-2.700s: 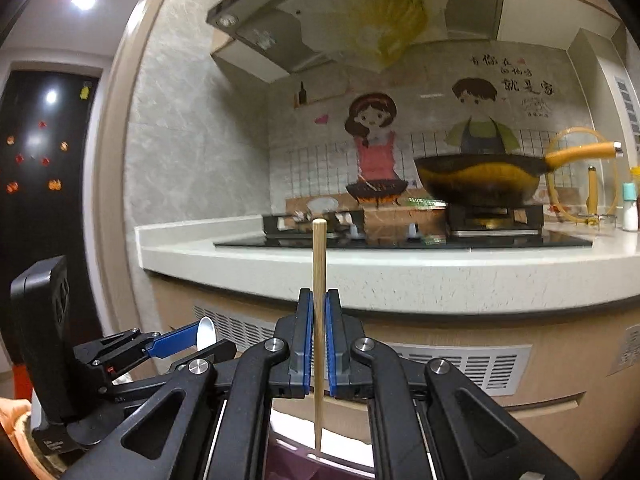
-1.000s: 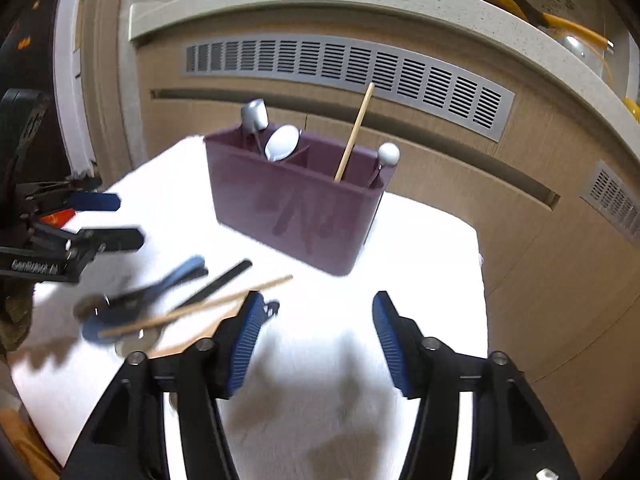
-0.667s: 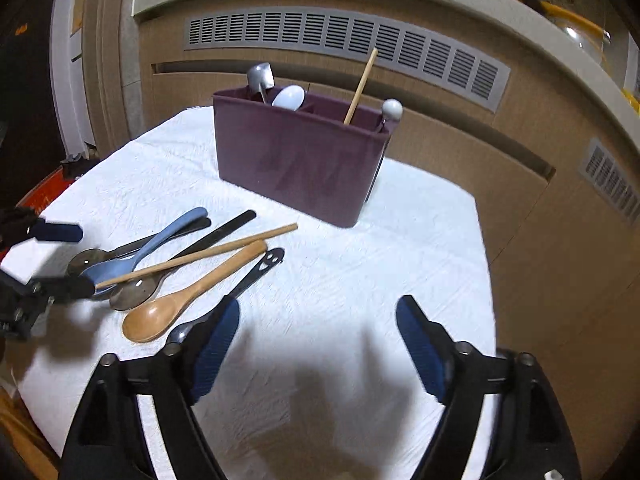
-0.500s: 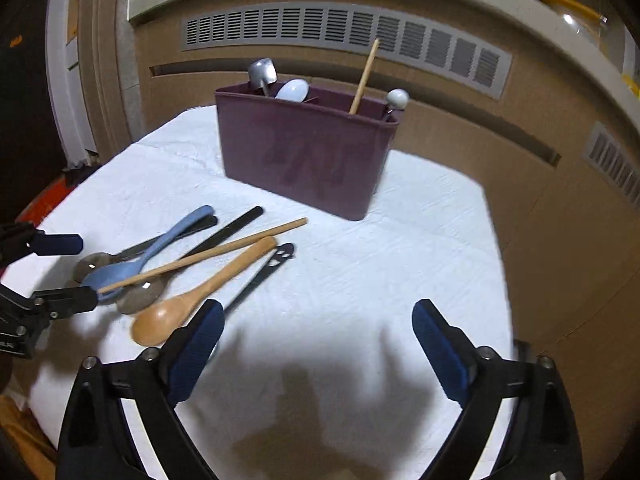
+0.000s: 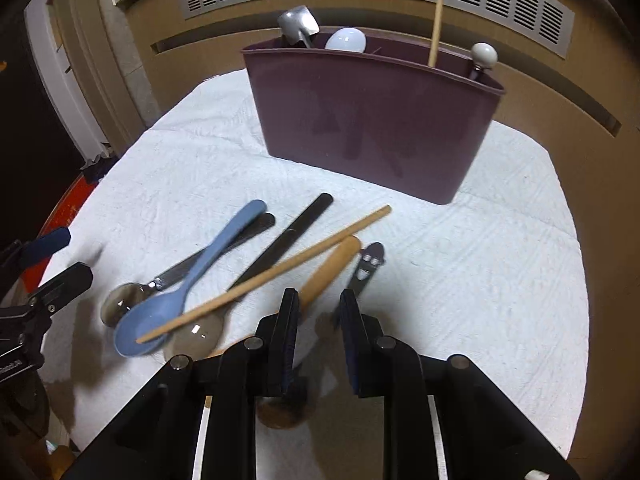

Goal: Organize utensils
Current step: 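Grasp the wooden spoon by its handle with the right tool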

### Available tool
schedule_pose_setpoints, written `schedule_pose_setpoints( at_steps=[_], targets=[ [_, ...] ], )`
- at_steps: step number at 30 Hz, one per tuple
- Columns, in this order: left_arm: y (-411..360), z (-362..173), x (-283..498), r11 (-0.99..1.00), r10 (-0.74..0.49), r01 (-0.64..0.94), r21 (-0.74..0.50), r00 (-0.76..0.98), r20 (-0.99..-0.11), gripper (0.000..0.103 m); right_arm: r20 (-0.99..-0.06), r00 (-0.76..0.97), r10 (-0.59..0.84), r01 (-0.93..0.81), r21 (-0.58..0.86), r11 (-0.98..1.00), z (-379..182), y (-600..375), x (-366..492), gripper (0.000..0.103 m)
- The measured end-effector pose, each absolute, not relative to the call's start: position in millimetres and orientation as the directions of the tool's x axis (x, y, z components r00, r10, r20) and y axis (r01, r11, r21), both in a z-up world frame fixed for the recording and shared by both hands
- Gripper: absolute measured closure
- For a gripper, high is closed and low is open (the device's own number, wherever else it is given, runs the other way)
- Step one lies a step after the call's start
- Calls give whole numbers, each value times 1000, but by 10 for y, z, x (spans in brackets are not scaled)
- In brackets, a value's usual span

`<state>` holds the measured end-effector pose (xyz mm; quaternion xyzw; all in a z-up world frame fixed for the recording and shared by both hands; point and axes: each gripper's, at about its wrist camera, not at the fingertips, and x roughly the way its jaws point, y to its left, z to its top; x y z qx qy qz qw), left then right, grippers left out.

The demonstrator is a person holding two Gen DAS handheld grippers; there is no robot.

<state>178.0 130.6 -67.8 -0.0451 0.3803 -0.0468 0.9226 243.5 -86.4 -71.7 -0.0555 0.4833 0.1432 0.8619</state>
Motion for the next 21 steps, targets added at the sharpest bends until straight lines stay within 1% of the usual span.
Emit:
schedule_pose_setpoints(
  at_steps=[3,6,11,15,17,19,21],
  targets=[
    [1378,-714,1769,988,-132,38,-148,703,-699,29,-869,472,147,-256,25,966,-781,-789,2558,82],
    [1378,-727,1744,987,-144,46,-156,701,-698,29,-884,442,152,-227,54,972,-840,-766,2645,82],
    [1357,-737,1747,985,-157,55,-166,698,-699,29,-882,459,108,-225,2,974,-914,-638,2710,82],
    [1350,-729,1742,985,-157,55,-166,695,-701,29,-871,480,103,-250,-24,968,-934,-623,2724,82],
    [1344,-722,1738,985,-155,56,-161,695,-702,29,-868,485,106,-273,-34,962,-921,-641,2707,88],
    [1322,-704,1737,986,-156,63,-157,693,-704,29,-861,489,140,-287,-7,958,-868,-710,2677,93],
    [1278,-682,1744,985,-164,80,-151,690,-705,29,-845,506,177,-297,22,955,-761,-833,2604,93]
  ],
)
